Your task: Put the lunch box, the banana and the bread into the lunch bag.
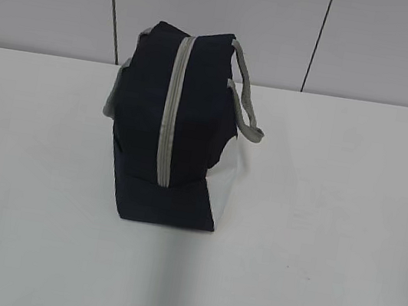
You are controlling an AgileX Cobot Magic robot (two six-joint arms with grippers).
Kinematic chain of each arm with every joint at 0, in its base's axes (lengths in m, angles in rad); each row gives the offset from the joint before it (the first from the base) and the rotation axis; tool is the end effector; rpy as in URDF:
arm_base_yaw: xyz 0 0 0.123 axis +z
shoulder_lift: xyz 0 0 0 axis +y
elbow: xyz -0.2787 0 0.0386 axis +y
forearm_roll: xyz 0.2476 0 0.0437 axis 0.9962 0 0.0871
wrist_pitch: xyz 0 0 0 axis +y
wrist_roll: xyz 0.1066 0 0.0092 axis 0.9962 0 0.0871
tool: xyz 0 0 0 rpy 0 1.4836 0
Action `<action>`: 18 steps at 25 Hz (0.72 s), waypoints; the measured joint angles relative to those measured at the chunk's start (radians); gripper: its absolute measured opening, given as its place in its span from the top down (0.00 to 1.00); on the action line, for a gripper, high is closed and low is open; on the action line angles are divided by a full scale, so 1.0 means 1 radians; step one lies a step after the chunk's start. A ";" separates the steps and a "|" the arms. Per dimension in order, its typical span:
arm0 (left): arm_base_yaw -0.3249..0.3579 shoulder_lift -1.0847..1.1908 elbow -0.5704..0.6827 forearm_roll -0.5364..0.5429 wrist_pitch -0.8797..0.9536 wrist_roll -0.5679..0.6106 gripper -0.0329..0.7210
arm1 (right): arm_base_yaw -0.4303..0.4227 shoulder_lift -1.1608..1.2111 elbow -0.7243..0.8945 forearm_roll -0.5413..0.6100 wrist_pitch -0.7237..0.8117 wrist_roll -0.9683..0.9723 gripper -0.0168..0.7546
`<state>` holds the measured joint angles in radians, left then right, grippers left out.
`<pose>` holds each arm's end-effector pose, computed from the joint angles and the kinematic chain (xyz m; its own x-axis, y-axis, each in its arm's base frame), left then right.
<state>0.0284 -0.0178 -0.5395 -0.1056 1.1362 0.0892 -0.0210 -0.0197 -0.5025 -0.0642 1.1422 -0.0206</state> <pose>0.0019 -0.0102 0.2745 -0.4671 0.0311 -0.8837 0.0770 0.9970 -0.0056 0.0053 -0.0064 0.2632 -0.5100 -0.0365 -0.8594 0.0472 0.9964 -0.0703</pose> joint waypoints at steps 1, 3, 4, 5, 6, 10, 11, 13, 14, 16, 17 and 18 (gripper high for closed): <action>0.000 0.000 0.000 0.000 0.000 0.000 0.64 | 0.000 0.000 0.000 0.000 0.000 0.000 0.38; 0.000 0.000 0.000 0.000 0.000 0.000 0.64 | 0.000 0.000 0.000 0.000 0.000 0.000 0.38; 0.000 0.000 0.000 0.000 0.000 0.000 0.64 | 0.000 0.000 0.000 0.000 0.000 0.000 0.38; 0.000 0.000 0.000 0.000 0.000 0.000 0.64 | 0.000 0.000 0.000 0.000 0.000 0.000 0.38; 0.000 0.000 0.000 0.000 0.000 0.000 0.64 | 0.000 0.000 0.000 0.000 0.000 0.000 0.38; 0.000 0.000 0.000 0.000 0.000 0.000 0.64 | 0.000 0.000 0.000 0.000 0.000 0.000 0.38; 0.000 0.000 0.000 0.000 0.000 0.000 0.64 | 0.000 0.000 0.000 0.000 0.000 0.000 0.38; 0.000 0.000 0.000 0.000 0.000 0.000 0.64 | 0.000 0.000 0.000 0.000 0.000 0.000 0.38; 0.000 0.000 0.000 0.000 0.000 0.000 0.64 | 0.000 0.000 0.000 0.000 0.000 0.000 0.38; 0.000 0.000 0.000 0.000 0.000 0.000 0.64 | 0.000 0.000 0.000 0.000 0.000 0.000 0.38; 0.000 0.000 0.000 0.000 0.000 0.000 0.64 | 0.000 0.000 0.000 0.000 0.000 0.000 0.38; 0.000 0.000 0.000 0.000 0.000 0.000 0.64 | 0.000 0.000 0.000 0.000 0.000 0.000 0.38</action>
<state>0.0284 -0.0178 -0.5395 -0.1056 1.1362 0.0892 -0.0210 -0.0197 -0.5025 -0.0642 1.1422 -0.0206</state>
